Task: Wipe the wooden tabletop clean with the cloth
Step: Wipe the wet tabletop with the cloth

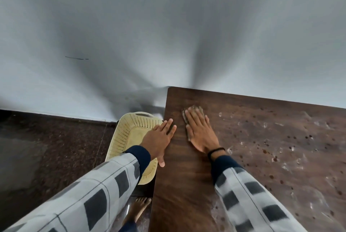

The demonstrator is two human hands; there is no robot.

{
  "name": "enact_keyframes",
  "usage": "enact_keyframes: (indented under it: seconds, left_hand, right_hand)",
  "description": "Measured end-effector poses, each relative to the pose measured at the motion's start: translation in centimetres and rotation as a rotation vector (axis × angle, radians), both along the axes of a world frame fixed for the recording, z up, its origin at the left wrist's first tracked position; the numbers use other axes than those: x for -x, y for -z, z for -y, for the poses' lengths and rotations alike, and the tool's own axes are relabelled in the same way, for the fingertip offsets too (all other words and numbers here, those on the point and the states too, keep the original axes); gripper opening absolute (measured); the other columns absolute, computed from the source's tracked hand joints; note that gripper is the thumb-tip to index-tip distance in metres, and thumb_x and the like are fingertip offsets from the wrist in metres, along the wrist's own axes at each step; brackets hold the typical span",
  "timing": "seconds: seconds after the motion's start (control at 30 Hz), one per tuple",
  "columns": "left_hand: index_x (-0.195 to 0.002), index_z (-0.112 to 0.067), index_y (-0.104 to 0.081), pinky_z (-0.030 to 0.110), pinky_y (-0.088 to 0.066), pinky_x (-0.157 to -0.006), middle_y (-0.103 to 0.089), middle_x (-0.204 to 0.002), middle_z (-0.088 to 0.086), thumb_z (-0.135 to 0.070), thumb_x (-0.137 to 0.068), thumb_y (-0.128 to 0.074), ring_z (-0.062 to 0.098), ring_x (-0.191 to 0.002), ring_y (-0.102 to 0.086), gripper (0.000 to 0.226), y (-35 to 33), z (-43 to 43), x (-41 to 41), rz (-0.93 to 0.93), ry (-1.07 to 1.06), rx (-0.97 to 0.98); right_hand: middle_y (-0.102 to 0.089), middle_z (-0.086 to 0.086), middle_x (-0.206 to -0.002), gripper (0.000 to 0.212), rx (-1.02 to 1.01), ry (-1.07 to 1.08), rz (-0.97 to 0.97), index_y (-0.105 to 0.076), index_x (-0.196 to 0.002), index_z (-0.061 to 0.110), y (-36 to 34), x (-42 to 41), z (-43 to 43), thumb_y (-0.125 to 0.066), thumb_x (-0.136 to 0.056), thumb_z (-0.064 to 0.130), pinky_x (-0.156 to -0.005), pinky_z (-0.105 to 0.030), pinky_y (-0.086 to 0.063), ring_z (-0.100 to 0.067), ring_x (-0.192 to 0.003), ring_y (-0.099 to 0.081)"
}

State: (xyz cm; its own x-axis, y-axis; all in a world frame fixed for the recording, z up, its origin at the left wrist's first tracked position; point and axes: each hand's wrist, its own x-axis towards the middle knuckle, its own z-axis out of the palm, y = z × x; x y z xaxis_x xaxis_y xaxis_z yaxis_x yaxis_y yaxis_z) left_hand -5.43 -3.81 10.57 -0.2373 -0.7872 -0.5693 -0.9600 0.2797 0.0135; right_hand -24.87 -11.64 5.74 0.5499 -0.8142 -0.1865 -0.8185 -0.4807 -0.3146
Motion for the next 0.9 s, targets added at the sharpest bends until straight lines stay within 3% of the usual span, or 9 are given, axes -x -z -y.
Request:
enact_keyframes:
  seconds: [0.13, 0.3, 0.43, 0.53, 0.67, 0.73, 0.9]
  left_hand:
    - [-0.155, -0.011, 0.023, 0.041, -0.004, -0.125, 0.032, -0.159, 0.015, -0.061, -0.060, -0.086, 0.029, -0.152, 0.016, 0.153, 0.1, 0.2, -0.2, -0.002, 0.003, -0.017]
    - [-0.154, -0.009, 0.024, 0.041, -0.003, -0.125, 0.033, -0.158, 0.017, -0.062, -0.060, -0.085, 0.030, -0.152, 0.016, 0.154, 0.1, -0.1, 0.1, 0.018, 0.013, 0.010]
    - [-0.154, -0.009, 0.023, 0.040, -0.001, -0.123, 0.033, -0.158, 0.017, -0.060, -0.059, -0.087, 0.030, -0.152, 0.015, 0.155, 0.4, 0.1, 0.1, 0.010, 0.003, -0.002]
    - [-0.154, -0.009, 0.024, 0.040, -0.002, -0.123, 0.034, -0.158, 0.017, -0.061, -0.058, -0.087, 0.030, -0.152, 0.015, 0.155, 0.3, 0.1, 0.0, 0.008, 0.008, -0.006]
    - [-0.154, -0.008, 0.024, 0.040, -0.002, -0.124, 0.034, -0.157, 0.018, -0.061, -0.058, -0.087, 0.031, -0.152, 0.015, 0.156, 0.2, 0.0, 0.3, 0.021, 0.006, 0.007]
    - [-0.154, -0.008, 0.025, 0.041, -0.002, -0.124, 0.034, -0.157, 0.019, -0.061, -0.059, -0.087, 0.032, -0.152, 0.015, 0.156, 0.1, 0.0, 0.3, 0.026, 0.014, 0.003]
    - [-0.154, -0.009, 0.024, 0.041, -0.002, -0.124, 0.033, -0.158, 0.017, -0.060, -0.059, -0.087, 0.031, -0.152, 0.015, 0.155, 0.2, 0.2, 0.0, 0.005, 0.005, -0.003]
  right_hand:
    - [0.002, 0.011, -0.170, 0.059, 0.056, -0.241, -0.075, -0.004, -0.163, 0.030, -0.2, 2.6, 2.2, -0.022, -0.108, 0.038, -0.128, -0.041, 0.000, -0.009, -0.156, 0.012]
    - [0.002, 0.008, -0.171, 0.058, -0.015, 0.087, -0.010, -0.006, -0.163, 0.028, -1.8, 0.0, 6.0, -0.026, -0.109, 0.035, -0.128, -0.044, 0.003, -0.012, -0.156, 0.013]
    - [0.011, 0.015, -0.167, 0.059, 0.011, -0.160, -0.045, 0.001, -0.162, 0.032, -0.4, 1.7, 1.4, -0.018, -0.107, 0.041, -0.128, -0.043, 0.002, -0.007, -0.154, 0.020]
    - [0.009, 0.015, -0.167, 0.059, 0.048, -0.233, -0.104, -0.001, -0.163, 0.033, -0.4, 2.6, 4.5, -0.020, -0.107, 0.040, -0.128, -0.040, 0.003, -0.009, -0.155, 0.015]
    - [-0.002, 0.008, -0.171, 0.059, -0.022, 0.116, -0.034, -0.008, -0.163, 0.028, -2.0, 0.6, 8.5, -0.029, -0.108, 0.032, -0.128, -0.042, 0.002, -0.010, -0.156, 0.008]
    - [0.001, 0.007, -0.171, 0.059, -0.052, 0.196, 0.010, -0.007, -0.164, 0.026, -1.9, -0.7, 6.8, -0.027, -0.108, 0.034, -0.128, -0.045, 0.003, -0.013, -0.156, 0.012]
    - [0.010, 0.017, -0.166, 0.060, -0.026, -0.137, -0.032, -0.001, -0.163, 0.033, -0.7, 1.2, 4.3, -0.023, -0.108, 0.041, -0.128, -0.042, 0.002, -0.006, -0.153, 0.018]
